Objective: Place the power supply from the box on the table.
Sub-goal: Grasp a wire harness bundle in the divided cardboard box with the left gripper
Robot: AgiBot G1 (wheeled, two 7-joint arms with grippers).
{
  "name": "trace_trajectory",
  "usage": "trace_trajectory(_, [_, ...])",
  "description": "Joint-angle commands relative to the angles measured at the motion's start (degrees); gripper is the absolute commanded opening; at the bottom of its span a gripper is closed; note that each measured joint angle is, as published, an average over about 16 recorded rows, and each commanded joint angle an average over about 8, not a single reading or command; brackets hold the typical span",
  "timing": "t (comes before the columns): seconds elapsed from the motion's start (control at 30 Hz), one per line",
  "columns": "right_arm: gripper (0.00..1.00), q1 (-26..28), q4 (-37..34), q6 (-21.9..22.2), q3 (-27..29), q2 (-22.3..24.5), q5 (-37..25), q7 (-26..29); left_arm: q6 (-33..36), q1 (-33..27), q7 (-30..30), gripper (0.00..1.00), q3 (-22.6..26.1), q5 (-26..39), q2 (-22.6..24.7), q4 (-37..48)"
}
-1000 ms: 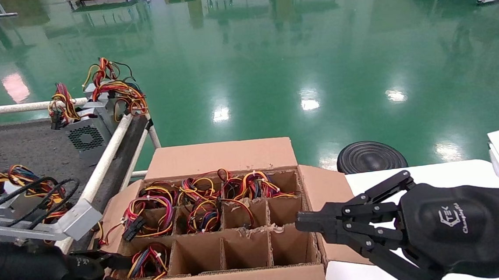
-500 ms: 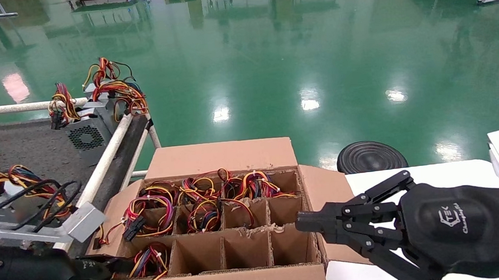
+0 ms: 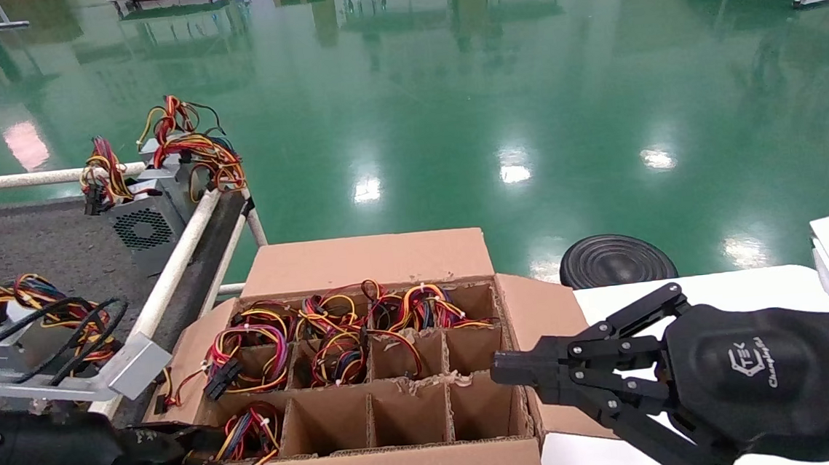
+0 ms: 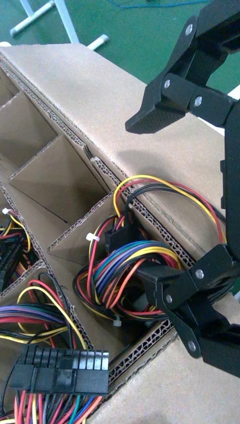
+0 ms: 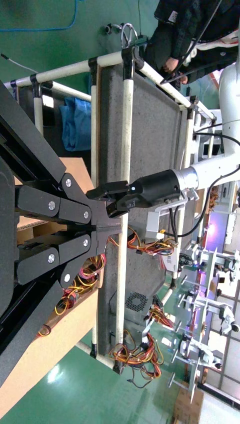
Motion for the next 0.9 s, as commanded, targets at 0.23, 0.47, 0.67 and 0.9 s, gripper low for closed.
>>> trace_trajectory(0.23, [0.0,0.0,0.0,0.0,0.0,0.0,0.0,0.0,-0.9,1.0,-0.6,0.0,-0.2,-0.6,-0.5,-0.4])
trace_trajectory(0.47, [0.0,0.0,0.0,0.0,0.0,0.0,0.0,0.0,-1.7,1.8,-1.2,0.0,-0.3,-1.0,-1.0,-0.8])
trace_trajectory(0.67, [0.0,0.0,0.0,0.0,0.0,0.0,0.0,0.0,-2.3,2.4,-1.6,0.0,-0.5,-1.2,-1.5,-1.2])
trace_trajectory(0.9, [0.0,0.0,0.0,0.0,0.0,0.0,0.0,0.0,-3.1,3.0,-1.9,0.0,-0.7,-1.5,-2.0,-1.6])
